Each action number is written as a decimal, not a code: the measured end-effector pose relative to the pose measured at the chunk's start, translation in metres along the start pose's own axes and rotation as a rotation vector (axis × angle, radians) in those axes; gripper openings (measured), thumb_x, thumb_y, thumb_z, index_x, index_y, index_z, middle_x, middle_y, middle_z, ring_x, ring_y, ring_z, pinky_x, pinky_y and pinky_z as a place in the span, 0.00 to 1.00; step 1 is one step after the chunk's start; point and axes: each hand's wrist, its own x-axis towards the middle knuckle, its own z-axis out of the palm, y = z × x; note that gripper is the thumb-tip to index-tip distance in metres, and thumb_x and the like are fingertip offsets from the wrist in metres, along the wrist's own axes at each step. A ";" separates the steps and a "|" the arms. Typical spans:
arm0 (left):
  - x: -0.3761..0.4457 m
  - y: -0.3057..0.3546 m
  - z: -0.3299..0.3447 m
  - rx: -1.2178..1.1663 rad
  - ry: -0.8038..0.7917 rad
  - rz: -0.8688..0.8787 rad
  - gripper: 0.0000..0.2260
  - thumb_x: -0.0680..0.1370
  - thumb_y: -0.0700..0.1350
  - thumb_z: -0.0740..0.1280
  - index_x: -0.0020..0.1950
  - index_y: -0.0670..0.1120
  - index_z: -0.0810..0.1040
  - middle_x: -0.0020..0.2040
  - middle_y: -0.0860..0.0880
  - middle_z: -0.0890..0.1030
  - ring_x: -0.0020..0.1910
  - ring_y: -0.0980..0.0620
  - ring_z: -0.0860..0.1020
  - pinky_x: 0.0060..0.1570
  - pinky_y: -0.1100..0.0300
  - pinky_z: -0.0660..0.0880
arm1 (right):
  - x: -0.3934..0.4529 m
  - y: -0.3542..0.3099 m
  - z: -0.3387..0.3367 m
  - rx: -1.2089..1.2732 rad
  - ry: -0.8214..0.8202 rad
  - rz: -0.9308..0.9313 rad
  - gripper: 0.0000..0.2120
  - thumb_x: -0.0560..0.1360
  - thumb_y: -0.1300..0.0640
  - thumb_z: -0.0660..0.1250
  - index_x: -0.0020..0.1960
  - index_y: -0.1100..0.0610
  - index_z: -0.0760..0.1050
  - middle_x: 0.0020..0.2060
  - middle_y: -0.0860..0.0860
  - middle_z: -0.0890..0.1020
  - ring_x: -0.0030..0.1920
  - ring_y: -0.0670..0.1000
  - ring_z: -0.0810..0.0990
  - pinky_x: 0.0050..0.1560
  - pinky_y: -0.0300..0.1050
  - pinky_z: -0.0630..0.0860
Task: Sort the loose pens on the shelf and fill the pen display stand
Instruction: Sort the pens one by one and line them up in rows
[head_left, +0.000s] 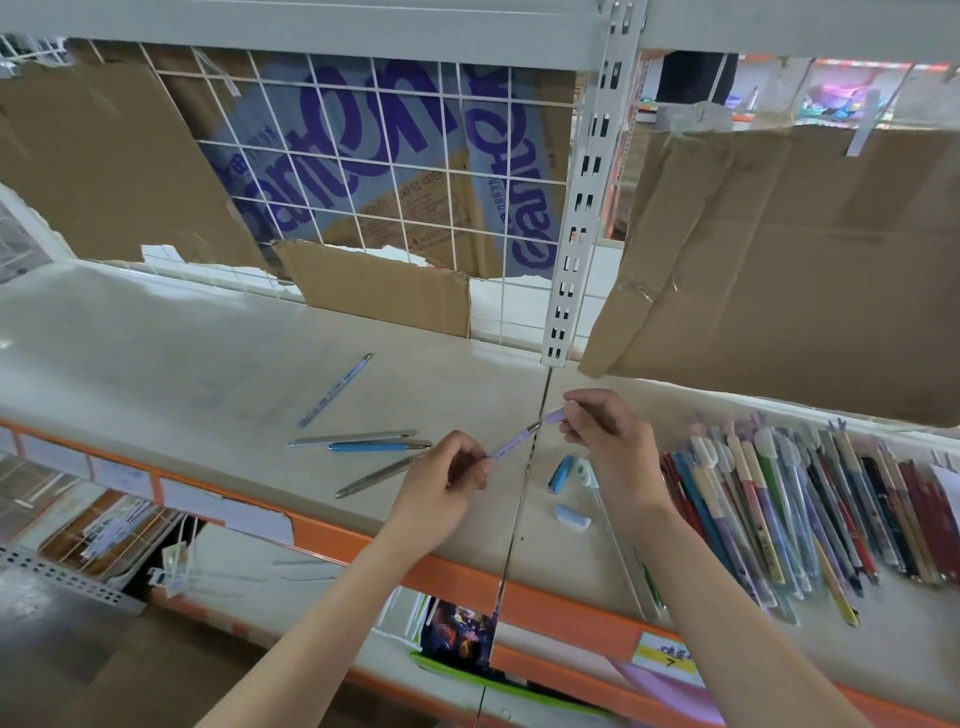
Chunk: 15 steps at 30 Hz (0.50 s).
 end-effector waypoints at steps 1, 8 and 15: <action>0.000 0.000 0.000 -0.001 -0.005 0.003 0.04 0.77 0.39 0.66 0.43 0.44 0.73 0.34 0.52 0.79 0.38 0.51 0.77 0.44 0.55 0.72 | 0.000 -0.001 0.000 -0.014 -0.011 -0.002 0.07 0.76 0.66 0.64 0.47 0.56 0.78 0.38 0.55 0.83 0.37 0.46 0.78 0.42 0.35 0.76; 0.009 0.009 0.002 -0.104 -0.013 -0.076 0.10 0.78 0.41 0.64 0.36 0.47 0.73 0.28 0.56 0.78 0.25 0.59 0.67 0.33 0.60 0.64 | -0.014 -0.001 0.025 -0.186 -0.112 -0.109 0.08 0.73 0.66 0.69 0.42 0.53 0.80 0.46 0.52 0.79 0.43 0.44 0.80 0.45 0.32 0.73; 0.013 0.002 -0.013 -0.102 0.013 -0.081 0.09 0.78 0.41 0.64 0.38 0.48 0.72 0.29 0.57 0.77 0.26 0.62 0.69 0.34 0.60 0.64 | 0.007 -0.016 0.005 -0.010 0.067 -0.037 0.07 0.75 0.63 0.67 0.45 0.52 0.78 0.40 0.50 0.83 0.41 0.44 0.79 0.42 0.33 0.76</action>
